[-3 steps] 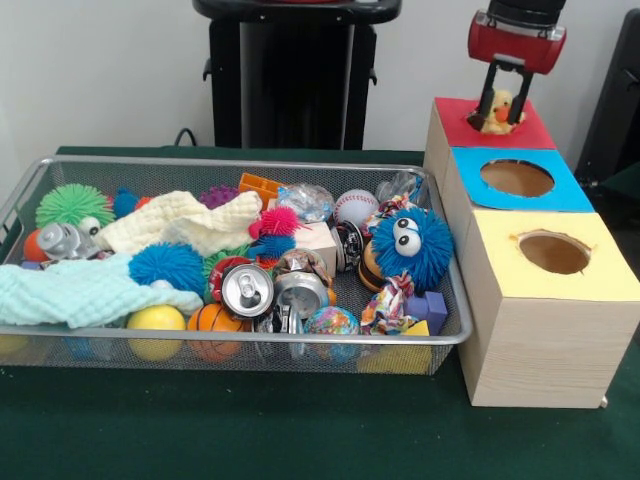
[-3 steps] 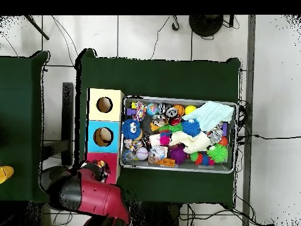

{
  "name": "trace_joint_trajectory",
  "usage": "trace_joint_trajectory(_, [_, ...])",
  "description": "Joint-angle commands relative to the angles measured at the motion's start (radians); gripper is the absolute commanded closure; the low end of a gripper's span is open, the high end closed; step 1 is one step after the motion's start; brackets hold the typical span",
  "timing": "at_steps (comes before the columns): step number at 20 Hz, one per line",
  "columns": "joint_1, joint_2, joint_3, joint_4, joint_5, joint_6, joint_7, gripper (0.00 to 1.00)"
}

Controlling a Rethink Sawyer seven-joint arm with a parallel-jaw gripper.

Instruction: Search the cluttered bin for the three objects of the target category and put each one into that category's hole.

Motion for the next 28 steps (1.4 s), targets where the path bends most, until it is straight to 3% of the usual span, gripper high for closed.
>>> trace_joint_trajectory(1, [-0.035,-0.029,0.018,-0.004,-0.049,0.046,0.131,0.0])
trace_joint_trajectory(12, [-0.017,-0.043,-0.003,0.004,-0.055,0.047,0.132,0.0])
trace_joint_trajectory(19, [0.032,-0.03,-0.12,-0.064,-0.089,0.057,0.139,0.0])
trace_joint_trajectory(28, [-0.032,-0.011,-0.162,-0.119,-0.145,-0.026,0.087,0.0])
